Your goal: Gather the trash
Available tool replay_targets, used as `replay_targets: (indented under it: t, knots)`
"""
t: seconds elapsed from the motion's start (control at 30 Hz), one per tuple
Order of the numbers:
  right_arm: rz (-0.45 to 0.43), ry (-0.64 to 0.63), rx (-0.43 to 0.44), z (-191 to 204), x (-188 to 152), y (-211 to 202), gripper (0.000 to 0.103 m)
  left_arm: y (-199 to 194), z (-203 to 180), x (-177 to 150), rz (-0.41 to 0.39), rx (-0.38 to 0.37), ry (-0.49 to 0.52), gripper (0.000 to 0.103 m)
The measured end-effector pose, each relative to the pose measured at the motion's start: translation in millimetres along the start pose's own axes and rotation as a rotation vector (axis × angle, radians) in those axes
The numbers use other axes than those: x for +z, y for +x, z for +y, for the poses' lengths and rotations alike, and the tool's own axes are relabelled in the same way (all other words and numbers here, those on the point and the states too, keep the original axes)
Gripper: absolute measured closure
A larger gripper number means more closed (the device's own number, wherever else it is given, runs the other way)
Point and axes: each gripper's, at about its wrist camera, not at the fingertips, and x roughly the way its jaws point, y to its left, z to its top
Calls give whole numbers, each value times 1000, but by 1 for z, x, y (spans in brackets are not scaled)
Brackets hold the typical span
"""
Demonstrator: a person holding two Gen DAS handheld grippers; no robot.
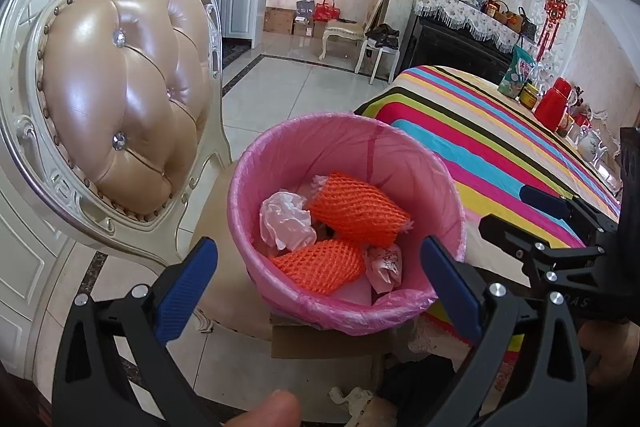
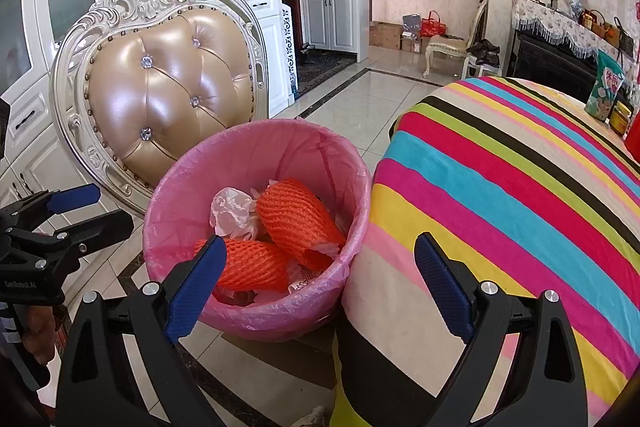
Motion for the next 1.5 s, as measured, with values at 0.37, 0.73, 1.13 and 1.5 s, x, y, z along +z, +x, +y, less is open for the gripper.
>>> replay_targets:
  t: [0.37, 0.73, 1.13, 1.5]
  knots:
    - [1, 2, 0, 0, 2, 0, 14, -1, -2, 0, -6, -20, 4, 5]
    - [3, 1, 2, -1, 2, 2, 14, -1, -4, 0, -2, -25, 0, 5]
    - [6, 0, 7, 2, 1, 3, 14, 0, -4, -2, 11, -14, 0, 5]
    - [10, -1, 10, 4, 0, 4, 14, 0, -5, -3, -5, -22, 8, 5]
